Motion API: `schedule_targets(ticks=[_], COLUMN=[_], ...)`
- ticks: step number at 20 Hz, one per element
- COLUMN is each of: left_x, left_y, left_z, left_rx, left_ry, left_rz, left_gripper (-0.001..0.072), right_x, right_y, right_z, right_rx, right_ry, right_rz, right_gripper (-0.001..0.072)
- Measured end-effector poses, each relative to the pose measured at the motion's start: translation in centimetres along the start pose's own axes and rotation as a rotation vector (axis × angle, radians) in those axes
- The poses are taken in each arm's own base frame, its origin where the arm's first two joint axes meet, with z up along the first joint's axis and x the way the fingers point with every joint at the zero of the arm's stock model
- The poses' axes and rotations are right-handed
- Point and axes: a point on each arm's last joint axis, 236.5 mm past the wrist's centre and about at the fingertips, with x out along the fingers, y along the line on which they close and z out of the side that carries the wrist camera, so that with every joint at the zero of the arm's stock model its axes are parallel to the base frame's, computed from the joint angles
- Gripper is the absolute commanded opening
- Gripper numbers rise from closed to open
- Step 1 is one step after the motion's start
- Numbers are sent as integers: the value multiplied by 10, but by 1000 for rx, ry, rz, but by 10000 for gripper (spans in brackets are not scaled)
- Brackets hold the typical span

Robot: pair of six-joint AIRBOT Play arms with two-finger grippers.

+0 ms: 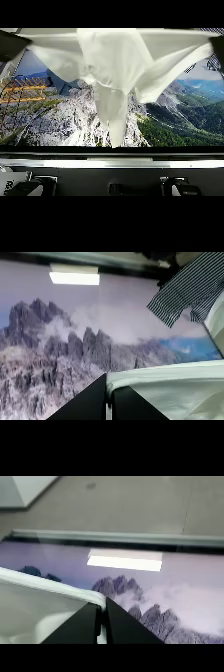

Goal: Fold the clothes and pants, and hang the long-sleeved shirts on hangers.

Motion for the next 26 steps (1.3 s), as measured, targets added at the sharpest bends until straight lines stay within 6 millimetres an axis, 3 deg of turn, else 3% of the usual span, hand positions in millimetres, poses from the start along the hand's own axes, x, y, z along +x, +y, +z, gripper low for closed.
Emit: schedule_targets(ticks=[2, 5, 8, 11, 14, 17, 20, 22, 24, 26], left_x=[-42, -91, -113, -108, -72, -11, 60, 108, 151, 185], left_y=[-23, -47, -59, -64, -46, 0, 54, 90, 126, 157], left_z=[14, 26, 28, 27, 21, 5, -27, -58, -97, -138], left_rx=[21, 52, 62, 30, -10, -51, -104, -151, -201, -248], left_ry=[-84, -181, -223, -208, -140, -28, 115, 220, 329, 430], left_rz=[-23, -44, -60, -95, -75, 9, 95, 141, 183, 218], left_gripper=[19, 19, 19, 19, 19, 19, 19, 19, 19, 19], right_x=[-34, -70, -85, -71, -8, 95, 198, 254, 294, 315], right_y=[15, 29, 30, 16, -11, -35, -43, -38, -23, -1], right_z=[23, 41, 57, 67, 44, -18, -108, -178, -248, -314], right_rx=[-15, -30, -26, 19, 132, 288, 402, 458, 505, 542], right_ry=[-88, -175, -247, -275, -160, 61, 273, 393, 506, 624], right_rz=[1, -3, -20, -49, -50, 14, 80, 97, 110, 123], right_gripper=[32, 32, 32, 32, 33, 33, 33, 33, 33, 34])
